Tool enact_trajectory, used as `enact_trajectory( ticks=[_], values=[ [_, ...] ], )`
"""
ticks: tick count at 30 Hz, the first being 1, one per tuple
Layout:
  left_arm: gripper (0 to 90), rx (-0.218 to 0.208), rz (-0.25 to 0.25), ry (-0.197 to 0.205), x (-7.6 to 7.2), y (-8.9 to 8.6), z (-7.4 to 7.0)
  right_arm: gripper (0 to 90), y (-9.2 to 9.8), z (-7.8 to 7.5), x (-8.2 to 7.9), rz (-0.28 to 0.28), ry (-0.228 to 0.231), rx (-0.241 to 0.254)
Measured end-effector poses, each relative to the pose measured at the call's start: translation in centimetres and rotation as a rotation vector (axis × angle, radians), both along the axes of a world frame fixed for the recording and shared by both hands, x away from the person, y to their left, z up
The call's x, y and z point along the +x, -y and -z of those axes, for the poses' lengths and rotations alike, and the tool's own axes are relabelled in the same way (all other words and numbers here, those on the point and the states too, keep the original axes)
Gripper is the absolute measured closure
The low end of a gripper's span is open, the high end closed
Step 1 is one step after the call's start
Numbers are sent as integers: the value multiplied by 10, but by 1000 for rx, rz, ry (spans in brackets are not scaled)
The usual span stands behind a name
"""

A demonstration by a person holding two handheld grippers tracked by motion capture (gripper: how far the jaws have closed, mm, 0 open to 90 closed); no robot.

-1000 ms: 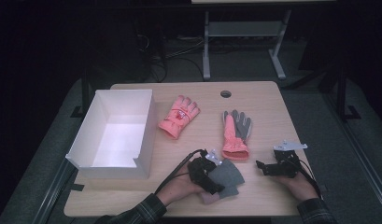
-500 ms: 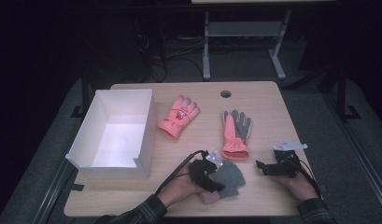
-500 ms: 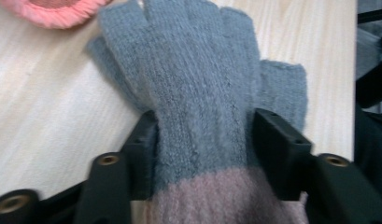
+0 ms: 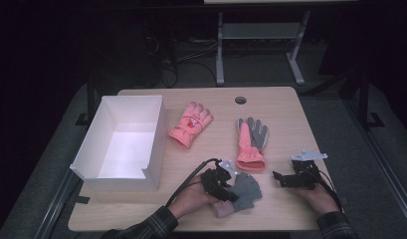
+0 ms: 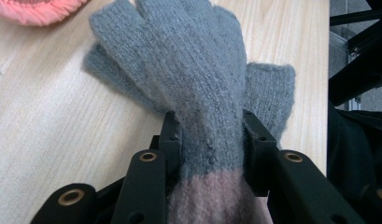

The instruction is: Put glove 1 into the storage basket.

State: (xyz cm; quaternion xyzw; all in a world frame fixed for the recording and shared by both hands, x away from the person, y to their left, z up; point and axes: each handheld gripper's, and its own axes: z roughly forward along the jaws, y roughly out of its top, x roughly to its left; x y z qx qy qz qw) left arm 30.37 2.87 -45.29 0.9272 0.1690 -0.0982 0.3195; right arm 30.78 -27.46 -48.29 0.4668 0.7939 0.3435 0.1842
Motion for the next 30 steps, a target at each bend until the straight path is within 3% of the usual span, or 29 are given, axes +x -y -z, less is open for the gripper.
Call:
enact_trajectory(
  ticks=[13, 25, 30],
  values=[
    [674, -20, 10, -1, 1, -5, -18, 90, 0, 0, 0, 0, -1, 0],
    [674, -53, -40, 28, 12, -24, -50, 90, 0, 0, 0, 0, -1, 0],
    [674, -65, -79, 53, 19, -35, -70, 90, 0, 0, 0, 0, 0, 0]
  ],
)
